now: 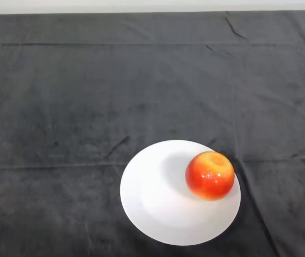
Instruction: Move the apple to the plate
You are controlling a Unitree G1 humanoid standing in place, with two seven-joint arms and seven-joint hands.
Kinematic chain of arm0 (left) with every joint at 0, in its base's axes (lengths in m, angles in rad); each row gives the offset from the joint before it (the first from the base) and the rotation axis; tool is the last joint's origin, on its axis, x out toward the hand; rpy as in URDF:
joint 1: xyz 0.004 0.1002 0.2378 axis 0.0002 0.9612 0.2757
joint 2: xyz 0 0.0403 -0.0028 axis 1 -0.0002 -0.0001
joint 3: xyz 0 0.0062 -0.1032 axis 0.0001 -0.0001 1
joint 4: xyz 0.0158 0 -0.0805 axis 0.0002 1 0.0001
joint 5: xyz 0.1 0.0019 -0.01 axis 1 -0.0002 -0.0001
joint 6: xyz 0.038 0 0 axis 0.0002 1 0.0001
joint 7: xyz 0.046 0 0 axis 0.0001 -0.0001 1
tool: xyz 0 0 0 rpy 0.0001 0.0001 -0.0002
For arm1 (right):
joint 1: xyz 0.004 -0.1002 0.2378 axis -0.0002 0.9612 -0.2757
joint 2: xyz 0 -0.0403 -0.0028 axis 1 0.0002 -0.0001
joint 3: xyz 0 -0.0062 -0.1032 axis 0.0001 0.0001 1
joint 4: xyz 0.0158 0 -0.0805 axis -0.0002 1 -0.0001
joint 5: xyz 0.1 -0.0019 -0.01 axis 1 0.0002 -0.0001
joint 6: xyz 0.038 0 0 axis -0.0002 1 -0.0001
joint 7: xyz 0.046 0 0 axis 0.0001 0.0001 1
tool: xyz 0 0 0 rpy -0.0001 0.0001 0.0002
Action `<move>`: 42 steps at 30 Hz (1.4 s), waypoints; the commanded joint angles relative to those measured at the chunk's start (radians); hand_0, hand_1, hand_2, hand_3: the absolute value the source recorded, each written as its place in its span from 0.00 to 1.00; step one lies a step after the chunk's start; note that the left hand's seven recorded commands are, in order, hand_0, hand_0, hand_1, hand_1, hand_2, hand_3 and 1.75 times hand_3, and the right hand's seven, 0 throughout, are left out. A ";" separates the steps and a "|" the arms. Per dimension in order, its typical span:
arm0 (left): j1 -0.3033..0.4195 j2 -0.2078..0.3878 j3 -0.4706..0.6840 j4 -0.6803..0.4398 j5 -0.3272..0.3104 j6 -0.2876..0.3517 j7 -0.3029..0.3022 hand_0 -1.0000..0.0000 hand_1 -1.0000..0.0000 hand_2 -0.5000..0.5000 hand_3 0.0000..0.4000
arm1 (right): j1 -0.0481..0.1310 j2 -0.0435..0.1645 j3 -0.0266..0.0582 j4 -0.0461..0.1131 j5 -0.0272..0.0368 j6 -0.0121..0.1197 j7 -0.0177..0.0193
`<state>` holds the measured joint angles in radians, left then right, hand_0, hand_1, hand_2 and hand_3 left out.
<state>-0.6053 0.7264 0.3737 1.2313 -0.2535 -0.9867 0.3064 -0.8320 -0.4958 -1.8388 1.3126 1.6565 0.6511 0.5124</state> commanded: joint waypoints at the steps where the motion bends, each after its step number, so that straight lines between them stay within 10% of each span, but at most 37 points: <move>1: 0.016 0.026 0.017 0.028 0.016 0.009 -0.001 1.00 1.00 0.50 0.00 | 0.002 -0.035 -0.0188 0.002 -0.0045 0.007 0.0003; 42: 0.016 0.016 0.047 0.023 0.046 0.017 -0.010 1.00 1.00 0.50 0.00 | 0.002 -0.034 -0.0189 0.002 -0.0047 0.007 0.0003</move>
<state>-0.6053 0.7263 0.4087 1.2313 -0.2303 -0.9783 0.3013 -0.8320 -0.4958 -1.8388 1.3126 1.6565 0.6511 0.5124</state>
